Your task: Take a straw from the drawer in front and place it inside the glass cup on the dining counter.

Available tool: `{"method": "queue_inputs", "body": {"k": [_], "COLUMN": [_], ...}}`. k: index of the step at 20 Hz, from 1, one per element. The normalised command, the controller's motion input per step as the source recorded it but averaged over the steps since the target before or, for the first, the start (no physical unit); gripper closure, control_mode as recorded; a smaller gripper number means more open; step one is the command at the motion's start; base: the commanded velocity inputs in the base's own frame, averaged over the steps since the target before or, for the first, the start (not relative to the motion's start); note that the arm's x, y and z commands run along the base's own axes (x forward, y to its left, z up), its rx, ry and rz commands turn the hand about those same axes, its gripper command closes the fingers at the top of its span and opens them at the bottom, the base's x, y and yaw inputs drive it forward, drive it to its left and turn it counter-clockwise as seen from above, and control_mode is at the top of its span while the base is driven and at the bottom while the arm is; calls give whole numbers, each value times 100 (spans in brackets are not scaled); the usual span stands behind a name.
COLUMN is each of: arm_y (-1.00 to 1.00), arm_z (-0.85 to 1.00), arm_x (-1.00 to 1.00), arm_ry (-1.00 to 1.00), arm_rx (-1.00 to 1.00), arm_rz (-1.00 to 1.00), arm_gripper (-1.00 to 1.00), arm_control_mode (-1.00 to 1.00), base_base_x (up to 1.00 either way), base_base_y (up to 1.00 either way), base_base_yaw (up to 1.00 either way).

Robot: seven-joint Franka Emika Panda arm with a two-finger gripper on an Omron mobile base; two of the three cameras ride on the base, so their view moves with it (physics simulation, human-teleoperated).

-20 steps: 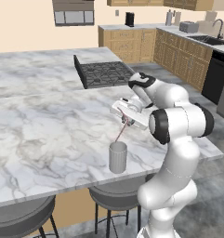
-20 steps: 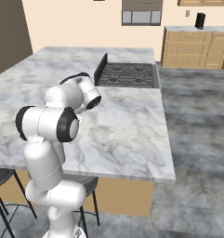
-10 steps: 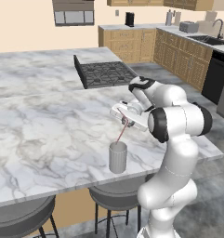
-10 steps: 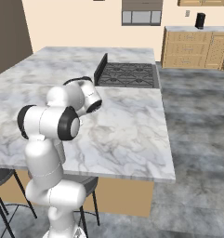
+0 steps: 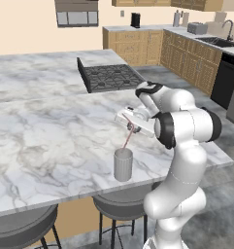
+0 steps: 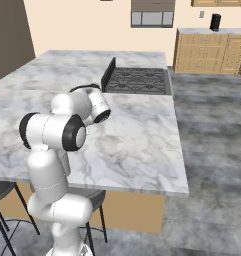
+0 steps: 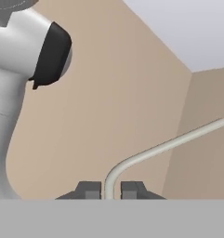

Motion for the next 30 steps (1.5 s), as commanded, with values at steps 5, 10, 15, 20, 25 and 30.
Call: {"method": "queue_inputs", "body": {"k": [5, 10, 15, 20, 25, 30], "arm_y": [-4, -2, 0, 0, 0, 0], "arm_z": [0, -4, -13, -17, -11, -8], "arm_x": [0, 0, 0, 0, 0, 6], "arm_ry": [2, 3, 4, 0, 1, 2], "arm_rx": [-5, -6, -5, -3, -2, -1], "arm_rz": [-2, -2, -1, 0, 0, 0], "arm_gripper": [100, 100, 100, 100, 100, 100], "arm_control_mode": [-100, -100, -100, -100, -100, -100], "base_base_x": [0, 0, 0, 0, 0, 0], "base_base_y": [0, 0, 0, 0, 0, 0], "base_base_yaw": [0, 0, 0, 0, 0, 0]}}
